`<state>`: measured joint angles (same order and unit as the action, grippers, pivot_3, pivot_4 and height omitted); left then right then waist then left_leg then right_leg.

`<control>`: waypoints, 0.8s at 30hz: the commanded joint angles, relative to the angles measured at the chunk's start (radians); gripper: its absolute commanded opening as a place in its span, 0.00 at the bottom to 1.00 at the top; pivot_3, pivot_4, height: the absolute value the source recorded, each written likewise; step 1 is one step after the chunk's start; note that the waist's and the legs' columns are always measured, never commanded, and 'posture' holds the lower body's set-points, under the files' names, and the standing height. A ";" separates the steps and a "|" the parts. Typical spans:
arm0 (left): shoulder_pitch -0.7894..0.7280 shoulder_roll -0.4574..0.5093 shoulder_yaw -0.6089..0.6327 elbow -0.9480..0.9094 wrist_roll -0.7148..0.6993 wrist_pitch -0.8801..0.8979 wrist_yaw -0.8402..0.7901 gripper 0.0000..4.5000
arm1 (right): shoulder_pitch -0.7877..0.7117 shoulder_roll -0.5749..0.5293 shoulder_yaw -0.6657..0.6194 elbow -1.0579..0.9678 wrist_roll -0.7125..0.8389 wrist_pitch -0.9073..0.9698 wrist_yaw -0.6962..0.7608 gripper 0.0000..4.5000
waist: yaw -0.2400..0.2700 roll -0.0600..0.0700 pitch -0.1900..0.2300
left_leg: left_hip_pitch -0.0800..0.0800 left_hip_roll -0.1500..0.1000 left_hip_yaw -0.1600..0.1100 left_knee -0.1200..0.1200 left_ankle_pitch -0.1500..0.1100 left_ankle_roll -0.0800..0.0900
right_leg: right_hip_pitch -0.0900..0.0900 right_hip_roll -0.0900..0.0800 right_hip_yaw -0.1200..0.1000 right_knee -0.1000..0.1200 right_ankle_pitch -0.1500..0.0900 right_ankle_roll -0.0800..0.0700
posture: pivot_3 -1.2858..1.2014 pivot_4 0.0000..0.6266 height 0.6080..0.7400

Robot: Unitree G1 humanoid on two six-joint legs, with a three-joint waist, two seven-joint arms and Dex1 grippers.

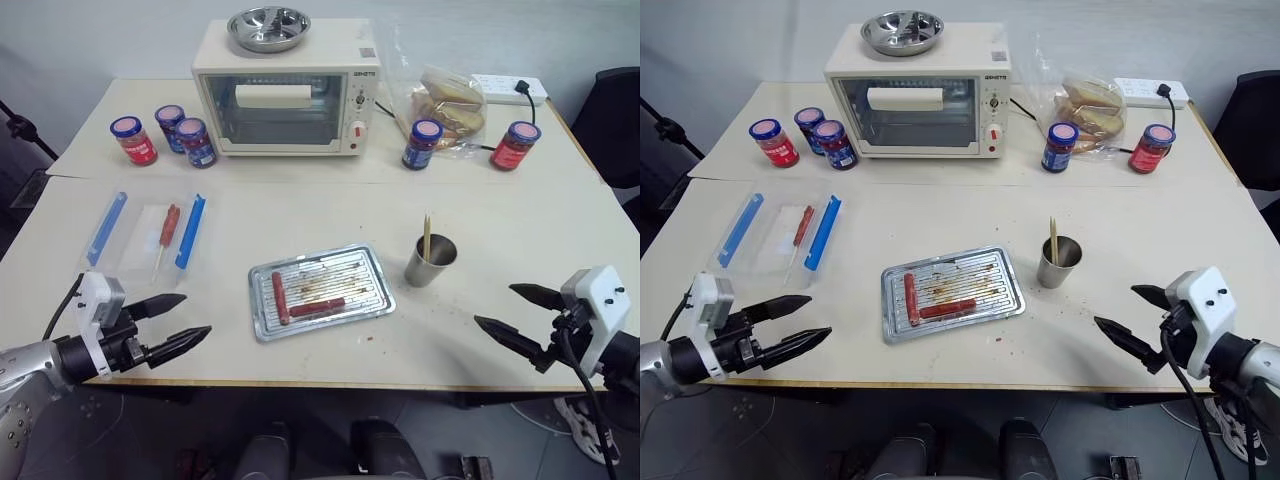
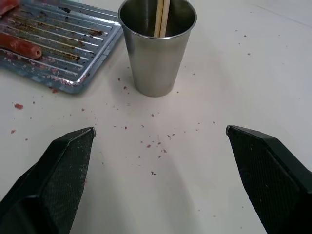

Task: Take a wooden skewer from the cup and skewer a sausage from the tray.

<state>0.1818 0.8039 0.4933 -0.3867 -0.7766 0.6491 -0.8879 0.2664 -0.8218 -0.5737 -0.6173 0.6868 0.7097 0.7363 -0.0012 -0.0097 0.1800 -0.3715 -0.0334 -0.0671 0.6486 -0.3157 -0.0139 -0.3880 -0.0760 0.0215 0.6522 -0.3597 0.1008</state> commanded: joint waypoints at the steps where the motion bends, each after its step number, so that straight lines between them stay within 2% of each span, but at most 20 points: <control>1: -0.100 0.019 -0.028 -0.033 -0.106 0.066 -0.010 1.00 | -0.077 0.007 -0.028 -0.074 0.102 0.053 -0.071 1.00 | -0.001 0.000 0.000 | 0.000 0.000 0.000 0.000 0.000 0.000 | 0.000 0.000 0.000 0.000 0.000 0.000 | 0.52 0.24 1.00; 8: -0.392 0.021 -0.188 0.029 -0.153 0.147 -0.055 1.00 | -0.303 0.007 0.079 -0.098 0.230 0.161 -0.227 1.00 | -0.003 0.000 0.000 | -0.001 0.000 0.000 0.001 0.002 -0.003 | -0.002 0.001 0.000 0.001 0.000 0.000 | 0.52 0.24 1.00; 12: -0.515 0.007 -0.272 0.044 -0.145 0.160 -0.093 1.00 | -0.419 0.026 0.189 -0.093 0.237 0.206 -0.317 1.00 | -0.004 0.000 0.000 | -0.002 0.000 0.000 0.001 0.002 -0.003 | -0.003 0.001 0.000 0.002 0.000 0.000 | 0.52 0.24 1.00; 15: -0.602 -0.015 -0.345 0.057 -0.120 0.152 -0.120 1.00 | -0.505 0.070 0.286 -0.066 0.213 0.226 -0.385 0.89 | -0.003 0.000 0.000 | -0.003 0.000 0.000 0.001 0.002 -0.003 | -0.004 0.001 0.000 0.003 0.000 0.000 | 0.52 0.24 1.00; 19: -0.677 -0.047 -0.404 0.086 -0.094 0.141 -0.130 1.00 | -0.556 0.111 0.375 -0.030 0.145 0.230 -0.442 0.63 | -0.003 0.000 0.000 | -0.003 -0.001 0.000 0.002 0.002 -0.003 | -0.004 0.001 0.000 0.003 0.000 0.000 | 0.52 0.24 1.00; 24: -0.715 -0.078 -0.442 0.099 -0.065 0.130 -0.132 1.00 | -0.585 0.133 0.440 0.033 0.018 0.208 -0.499 0.63 | -0.003 0.000 0.000 | -0.004 -0.001 0.000 0.002 0.002 -0.004 | -0.005 0.001 0.000 0.004 0.000 0.000 | 0.52 0.24 1.00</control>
<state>-0.5163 0.7232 0.0511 -0.2843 -0.8519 0.7949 -1.0099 -0.3052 -0.6957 -0.1245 -0.5790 0.7416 0.9393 0.2548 -0.0042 -0.0098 0.1800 -0.3753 -0.0347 -0.0671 0.6509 -0.3136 -0.0174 -0.3929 -0.0753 0.0213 0.6563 -0.3596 0.1011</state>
